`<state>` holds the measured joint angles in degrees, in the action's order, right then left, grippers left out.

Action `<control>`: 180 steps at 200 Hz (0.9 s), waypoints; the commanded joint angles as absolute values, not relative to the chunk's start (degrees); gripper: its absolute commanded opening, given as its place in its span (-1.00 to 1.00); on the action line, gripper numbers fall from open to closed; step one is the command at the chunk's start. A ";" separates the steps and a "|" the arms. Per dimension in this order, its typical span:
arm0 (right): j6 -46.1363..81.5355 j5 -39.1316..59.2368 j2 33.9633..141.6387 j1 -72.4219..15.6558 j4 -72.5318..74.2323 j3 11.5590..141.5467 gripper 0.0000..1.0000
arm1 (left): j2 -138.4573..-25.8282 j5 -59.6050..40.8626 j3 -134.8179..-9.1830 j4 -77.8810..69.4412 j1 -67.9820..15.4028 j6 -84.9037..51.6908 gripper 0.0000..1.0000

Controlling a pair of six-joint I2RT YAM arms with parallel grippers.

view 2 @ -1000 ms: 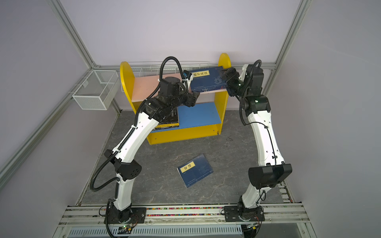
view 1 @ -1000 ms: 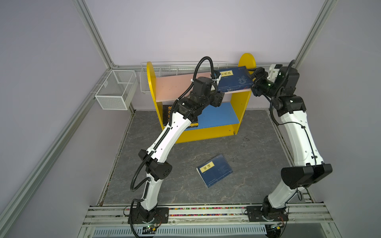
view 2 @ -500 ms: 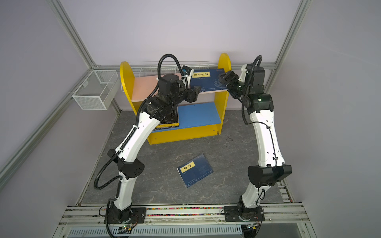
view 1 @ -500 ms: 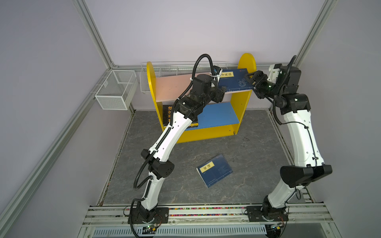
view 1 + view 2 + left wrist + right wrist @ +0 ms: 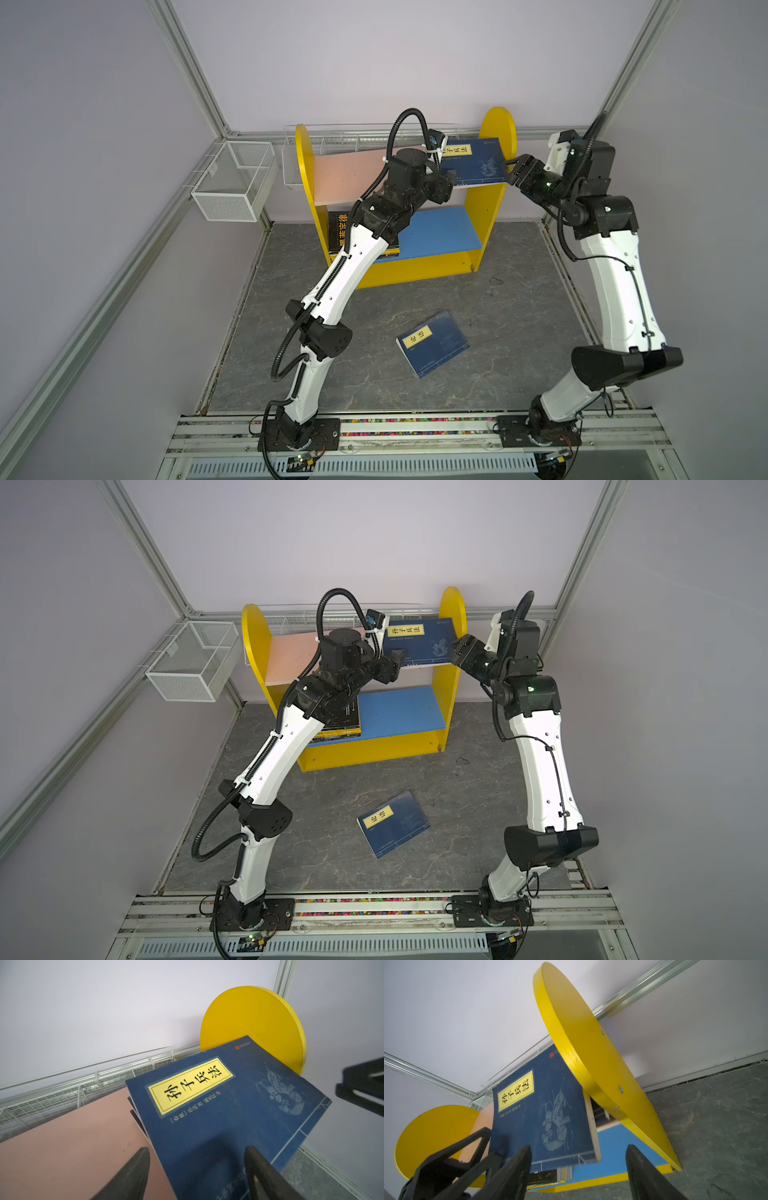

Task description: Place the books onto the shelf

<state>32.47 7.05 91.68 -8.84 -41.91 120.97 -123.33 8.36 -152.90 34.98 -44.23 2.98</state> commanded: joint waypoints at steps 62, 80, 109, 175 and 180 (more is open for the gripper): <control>21.37 2.68 76.72 -18.89 -39.30 100.81 -0.85 | -96.66 18.33 -117.12 24.62 -44.02 -9.73 0.42; 21.56 4.64 79.31 -18.85 -39.26 103.33 -0.86 | -87.14 20.62 -99.38 21.31 -44.63 -15.87 0.40; 21.44 6.22 84.78 -18.90 -41.68 110.05 -0.86 | -75.61 24.83 -78.25 22.98 -47.13 -20.76 0.40; 21.03 7.29 96.49 -18.92 -44.65 124.27 -0.86 | -61.37 30.28 -52.00 27.10 -47.97 -37.13 0.39; 21.01 7.38 97.18 -18.93 -44.92 125.25 -0.86 | -61.18 30.41 -51.87 26.93 -47.94 -36.99 0.40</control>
<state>22.33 6.70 94.56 -18.61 -43.05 120.70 -64.20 26.81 -52.53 27.66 -47.90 -30.50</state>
